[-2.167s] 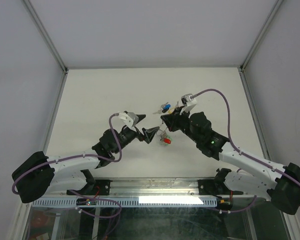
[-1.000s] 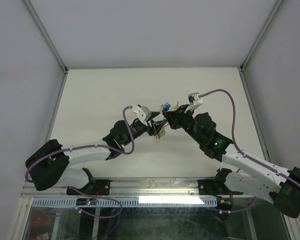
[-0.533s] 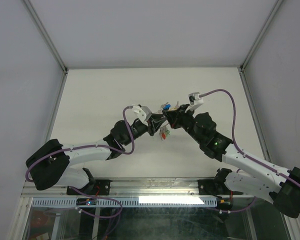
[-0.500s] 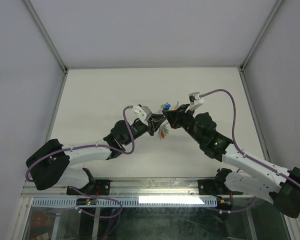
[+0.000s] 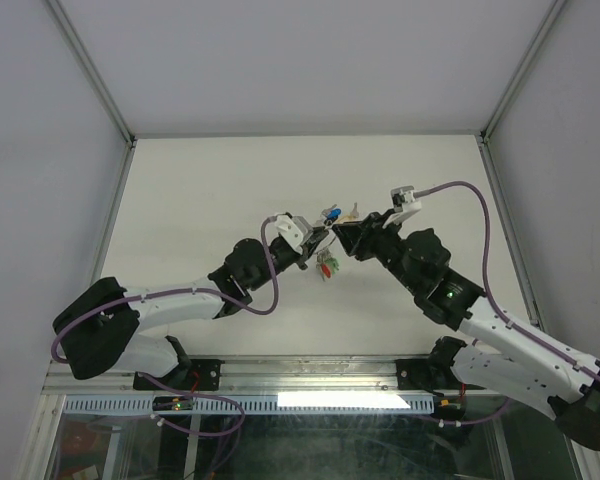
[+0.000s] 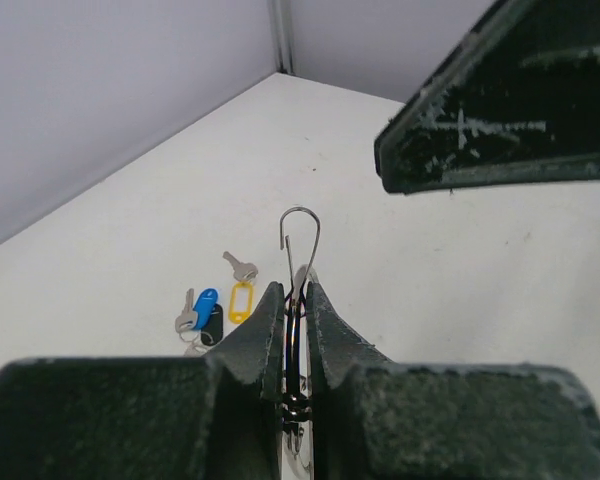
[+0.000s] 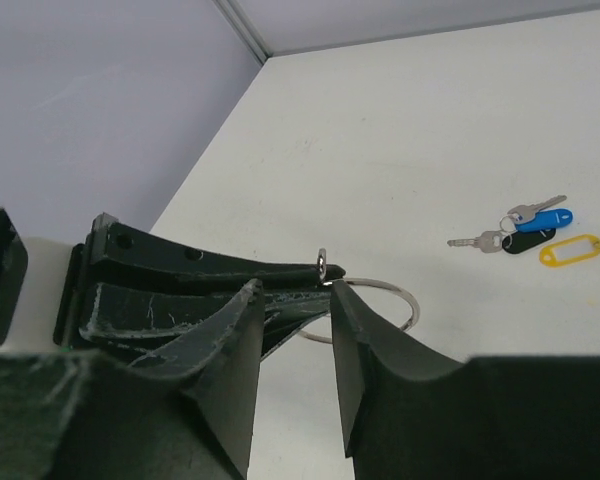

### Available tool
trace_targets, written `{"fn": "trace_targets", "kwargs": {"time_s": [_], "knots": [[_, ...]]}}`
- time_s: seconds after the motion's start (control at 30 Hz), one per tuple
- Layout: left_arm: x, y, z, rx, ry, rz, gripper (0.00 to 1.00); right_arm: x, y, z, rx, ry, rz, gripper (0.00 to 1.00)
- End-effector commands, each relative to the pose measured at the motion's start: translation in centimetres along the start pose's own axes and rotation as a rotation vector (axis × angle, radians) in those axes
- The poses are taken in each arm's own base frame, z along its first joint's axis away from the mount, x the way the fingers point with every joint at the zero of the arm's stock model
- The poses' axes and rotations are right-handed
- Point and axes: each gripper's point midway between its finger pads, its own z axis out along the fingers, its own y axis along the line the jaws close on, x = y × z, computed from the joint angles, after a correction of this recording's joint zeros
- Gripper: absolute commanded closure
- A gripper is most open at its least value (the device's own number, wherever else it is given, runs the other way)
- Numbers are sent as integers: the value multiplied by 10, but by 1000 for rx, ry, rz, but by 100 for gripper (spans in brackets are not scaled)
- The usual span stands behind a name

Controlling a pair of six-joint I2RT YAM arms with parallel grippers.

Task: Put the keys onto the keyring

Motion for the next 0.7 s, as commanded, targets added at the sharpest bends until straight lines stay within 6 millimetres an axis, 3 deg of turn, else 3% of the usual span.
{"fn": "trace_targets", "kwargs": {"time_s": [0.0, 0.17, 0.3, 0.5, 0.67], "knots": [[-25, -2, -5, -23, -68, 215, 100, -33, 7, -12, 32, -31, -20, 64], [-25, -18, -16, 3, -81, 314, 100, -28, 4, -20, 104, 123, -45, 62], [-25, -29, -20, 27, -89, 340, 100, -11, 0, -24, 143, 305, -72, 60], [-29, -37, -23, 48, -105, 345, 100, 13, 3, -29, 107, 495, -61, 59], [-32, -38, -24, 52, -112, 339, 100, 22, 12, -31, 39, 546, -36, 59]]}}
